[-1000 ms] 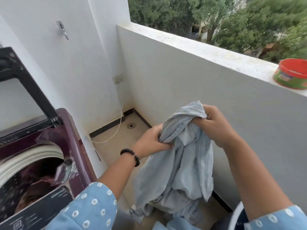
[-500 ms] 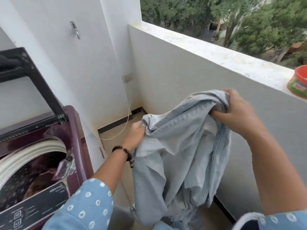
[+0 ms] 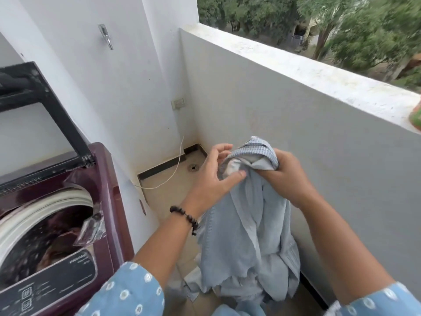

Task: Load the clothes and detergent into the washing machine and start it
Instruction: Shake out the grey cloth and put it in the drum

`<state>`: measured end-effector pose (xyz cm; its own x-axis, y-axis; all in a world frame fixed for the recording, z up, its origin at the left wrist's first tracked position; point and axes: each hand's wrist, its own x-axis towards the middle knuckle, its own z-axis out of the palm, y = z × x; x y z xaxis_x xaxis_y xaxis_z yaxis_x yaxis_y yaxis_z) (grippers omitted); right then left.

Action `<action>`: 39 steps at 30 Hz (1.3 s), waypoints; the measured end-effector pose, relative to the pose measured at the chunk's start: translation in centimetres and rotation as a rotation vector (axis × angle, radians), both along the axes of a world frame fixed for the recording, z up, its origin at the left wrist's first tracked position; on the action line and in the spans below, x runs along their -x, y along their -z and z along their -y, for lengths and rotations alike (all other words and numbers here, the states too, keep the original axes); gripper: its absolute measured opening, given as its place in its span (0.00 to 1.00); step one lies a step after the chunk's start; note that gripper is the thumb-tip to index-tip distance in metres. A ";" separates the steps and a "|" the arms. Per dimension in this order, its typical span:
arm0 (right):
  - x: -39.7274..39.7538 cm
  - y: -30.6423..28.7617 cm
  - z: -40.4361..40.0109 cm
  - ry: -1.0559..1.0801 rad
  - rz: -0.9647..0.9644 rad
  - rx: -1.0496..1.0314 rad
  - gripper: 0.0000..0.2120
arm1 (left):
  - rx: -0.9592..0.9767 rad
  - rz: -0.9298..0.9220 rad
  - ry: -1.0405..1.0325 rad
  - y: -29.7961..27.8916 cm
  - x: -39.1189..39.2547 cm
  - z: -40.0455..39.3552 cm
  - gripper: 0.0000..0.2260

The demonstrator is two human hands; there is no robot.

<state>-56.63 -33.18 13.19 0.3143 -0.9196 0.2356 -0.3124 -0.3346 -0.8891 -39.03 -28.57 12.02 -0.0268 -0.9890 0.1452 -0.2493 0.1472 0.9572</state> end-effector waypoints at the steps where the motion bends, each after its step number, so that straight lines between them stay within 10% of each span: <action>1: -0.1 -0.5 0.0 -0.020 0.071 -0.026 0.10 | -0.023 0.019 0.025 1.4 -0.4 -0.3 0.29; 5: -0.6 -3.3 -0.4 -0.030 0.254 -0.067 0.04 | -0.222 0.253 0.012 5.6 -1.3 -1.0 0.29; 8: -0.6 -5.0 -0.5 -0.040 0.354 -0.100 0.08 | -0.288 0.369 -0.042 7.9 -2.4 -0.5 0.11; 14: 1.2 -4.1 0.7 0.093 0.191 -0.003 0.01 | -0.341 0.114 -0.200 6.3 -4.7 1.1 0.14; 18: 2.4 -1.5 2.2 0.227 -0.562 0.066 0.39 | -0.327 -0.267 -0.277 1.0 -4.2 3.3 0.12; 22: 0.0 -0.9 0.7 -0.099 -0.525 0.116 0.62 | -0.319 -0.428 -0.168 -3.7 -2.4 5.0 0.09; 29: -2.1 0.0 1.3 0.177 -0.205 0.184 0.11 | -0.303 -0.167 0.062 -6.0 -1.0 4.2 0.13; 34: -0.6 -0.6 2.2 0.275 -0.212 0.187 0.11 | -0.346 0.229 0.100 -2.1 -1.1 0.6 0.51; 39: -1.7 -1.4 2.2 0.290 -0.217 0.144 0.19 | -0.273 0.279 -0.060 3.9 1.7 -1.4 0.46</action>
